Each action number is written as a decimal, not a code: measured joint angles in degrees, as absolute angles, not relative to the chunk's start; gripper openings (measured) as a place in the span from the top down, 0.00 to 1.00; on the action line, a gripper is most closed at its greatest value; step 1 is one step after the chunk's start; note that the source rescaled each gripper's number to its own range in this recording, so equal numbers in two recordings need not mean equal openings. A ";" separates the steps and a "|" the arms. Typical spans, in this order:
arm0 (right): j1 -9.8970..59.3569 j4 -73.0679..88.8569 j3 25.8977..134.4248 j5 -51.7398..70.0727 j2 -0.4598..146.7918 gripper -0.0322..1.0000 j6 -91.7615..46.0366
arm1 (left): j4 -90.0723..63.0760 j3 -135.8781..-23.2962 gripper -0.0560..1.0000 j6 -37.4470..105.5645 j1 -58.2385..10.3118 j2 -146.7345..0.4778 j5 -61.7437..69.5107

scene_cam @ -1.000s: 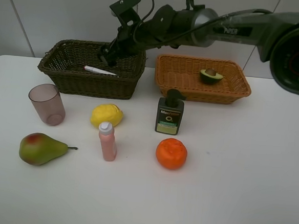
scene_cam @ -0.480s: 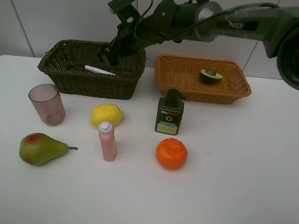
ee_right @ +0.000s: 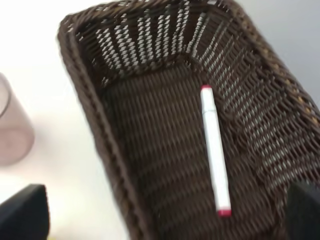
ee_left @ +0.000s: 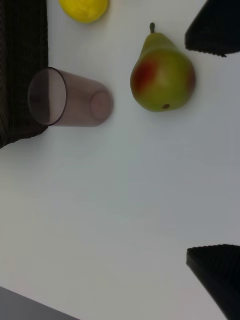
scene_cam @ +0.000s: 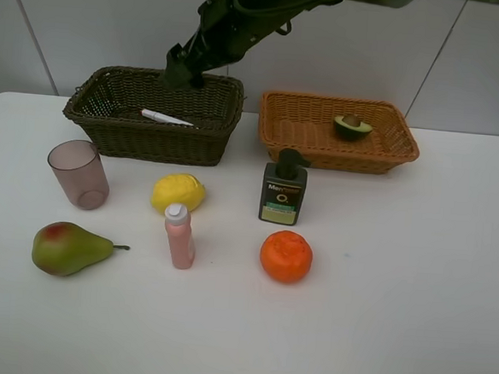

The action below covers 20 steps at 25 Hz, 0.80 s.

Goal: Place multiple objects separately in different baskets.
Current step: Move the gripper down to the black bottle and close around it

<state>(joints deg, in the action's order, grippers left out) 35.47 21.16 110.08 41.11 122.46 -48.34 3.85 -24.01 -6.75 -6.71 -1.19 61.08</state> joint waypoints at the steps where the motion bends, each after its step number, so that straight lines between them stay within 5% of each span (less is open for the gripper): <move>1: 35.47 19.02 110.08 43.09 121.69 0.00 -47.63 | 3.85 -24.01 0.00 -6.75 -6.71 -1.19 61.08; 12: 35.47 0.63 110.13 67.03 119.92 0.00 -41.87 | 3.85 -24.01 0.00 -6.75 -6.71 -1.19 61.08; 20: 35.47 -3.57 110.13 69.51 119.88 0.00 -39.02 | 3.85 -24.01 0.00 -6.75 -6.71 -1.19 61.08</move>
<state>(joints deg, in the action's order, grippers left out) 35.47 -3.57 110.13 69.51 119.88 -39.02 3.85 -24.01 -6.75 -6.71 -1.19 61.08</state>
